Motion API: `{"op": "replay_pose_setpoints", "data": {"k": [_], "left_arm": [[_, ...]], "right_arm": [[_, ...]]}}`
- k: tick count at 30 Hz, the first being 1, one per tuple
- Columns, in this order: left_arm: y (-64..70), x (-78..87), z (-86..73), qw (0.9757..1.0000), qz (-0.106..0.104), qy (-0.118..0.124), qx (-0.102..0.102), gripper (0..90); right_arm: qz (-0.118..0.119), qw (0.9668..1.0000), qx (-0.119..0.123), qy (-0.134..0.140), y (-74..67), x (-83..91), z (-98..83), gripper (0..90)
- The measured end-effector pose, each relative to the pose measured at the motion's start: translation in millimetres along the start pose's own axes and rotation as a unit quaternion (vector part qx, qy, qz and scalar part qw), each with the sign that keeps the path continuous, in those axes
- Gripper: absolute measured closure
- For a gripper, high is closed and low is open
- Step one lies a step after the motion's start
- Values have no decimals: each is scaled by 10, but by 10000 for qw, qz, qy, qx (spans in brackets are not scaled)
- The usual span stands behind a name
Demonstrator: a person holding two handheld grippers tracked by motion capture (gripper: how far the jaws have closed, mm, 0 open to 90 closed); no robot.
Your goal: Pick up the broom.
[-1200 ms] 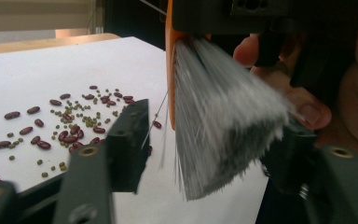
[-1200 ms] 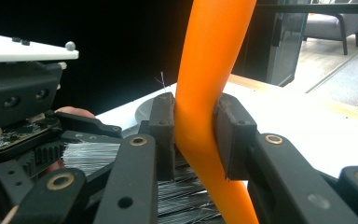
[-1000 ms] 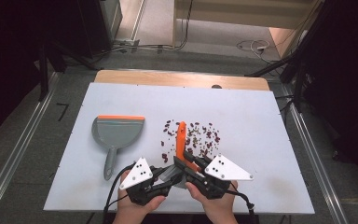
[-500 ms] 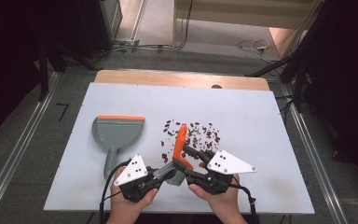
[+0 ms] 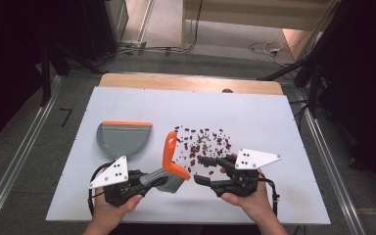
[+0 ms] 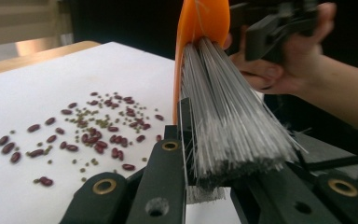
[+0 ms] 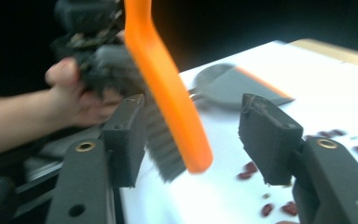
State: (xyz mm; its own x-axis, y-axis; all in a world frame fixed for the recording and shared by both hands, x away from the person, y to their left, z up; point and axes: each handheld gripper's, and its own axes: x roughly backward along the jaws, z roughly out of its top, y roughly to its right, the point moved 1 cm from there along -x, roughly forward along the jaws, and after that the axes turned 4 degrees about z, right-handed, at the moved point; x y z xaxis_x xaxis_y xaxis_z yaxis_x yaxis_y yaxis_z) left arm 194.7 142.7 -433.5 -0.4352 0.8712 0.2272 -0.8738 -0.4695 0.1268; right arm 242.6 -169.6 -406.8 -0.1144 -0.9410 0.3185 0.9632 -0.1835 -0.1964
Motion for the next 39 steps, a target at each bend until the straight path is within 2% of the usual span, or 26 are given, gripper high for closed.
{"op": "replay_pose_setpoints", "data": {"k": [2,3,4,5,6,7,8,10,11,12,13,17,21,24,26,29,32,35,37,38,39], "left_arm": [[7,5,8,9997,-242,-14,-49,870],[7,5,8,9997,-242,-14,-49,870],[16,-1,11,9993,-373,-8,-70,870],[50,-22,19,9978,-646,-50,-133,870],[50,-22,19,9978,-646,-50,-133,870],[71,-36,25,9970,-746,-80,-179,870],[120,-62,38,9957,-881,-131,-261,869],[139,-76,42,9952,-926,-145,-280,869],[164,-96,46,9941,-1041,-148,-272,869],[164,-96,46,9941,-1041,-148,-272,869],[178,-114,49,9937,-1067,-181,-294,869],[182,-130,45,9933,-1099,-213,-296,869],[192,-141,42,9923,-1176,-226,-303,869],[197,-148,39,9917,-1239,-212,-269,869],[205,-154,41,9910,-1294,-221,-280,869],[214,-160,40,9901,-1342,-259,-313,869],[195,-155,35,9898,-1376,-267,-259,869],[181,-155,22,9881,-1504,-234,-202,868],[180,-152,21,9883,-1504,-190,-174,854],[155,-150,11,9881,-1531,-149,-75,844],[155,-150,11,9881,-1531,-149,-75,834]], "right_arm": [[233,9996,77,-130,1,-3,-27,457],[353,9992,94,-167,-3,-12,-39,460],[431,9988,120,-210,-6,-24,-49,463],[496,9984,122,-248,-8,-37,-58,474],[594,9978,83,-280,-9,-52,-65,482],[594,9978,83,-280,-9,-52,-65,482],[720,9965,115,-407,-18,-81,-85,499],[1009,9934,125,-537,-36,-114,-107,496],[1068,9924,155,-597,-53,-130,-117,497],[1068,9924,155,-597,-53,-130,-117,497],[1202,9902,156,-692,-80,-166,-129,500],[1432,9860,198,-835,-124,-229,-145,537],[1471,9846,269,-909,-147,-265,-154,564],[1555,9832,206,-937,-146,-286,-162,587],[1648,9811,163,-1006,-159,-320,-172,609],[1671,9803,180,-1038,-163,-341,-175,645],[1748,9792,189,-1017,-175,-343,-180,674],[1748,9778,256,-1130,-201,-346,-167,683],[1736,9777,325,-1136,-222,-335,-154,685],[1650,9795,287,-1118,-225,-331,-138,685],[1610,9802,265,-1122,-228,-335,-133,686]]}}
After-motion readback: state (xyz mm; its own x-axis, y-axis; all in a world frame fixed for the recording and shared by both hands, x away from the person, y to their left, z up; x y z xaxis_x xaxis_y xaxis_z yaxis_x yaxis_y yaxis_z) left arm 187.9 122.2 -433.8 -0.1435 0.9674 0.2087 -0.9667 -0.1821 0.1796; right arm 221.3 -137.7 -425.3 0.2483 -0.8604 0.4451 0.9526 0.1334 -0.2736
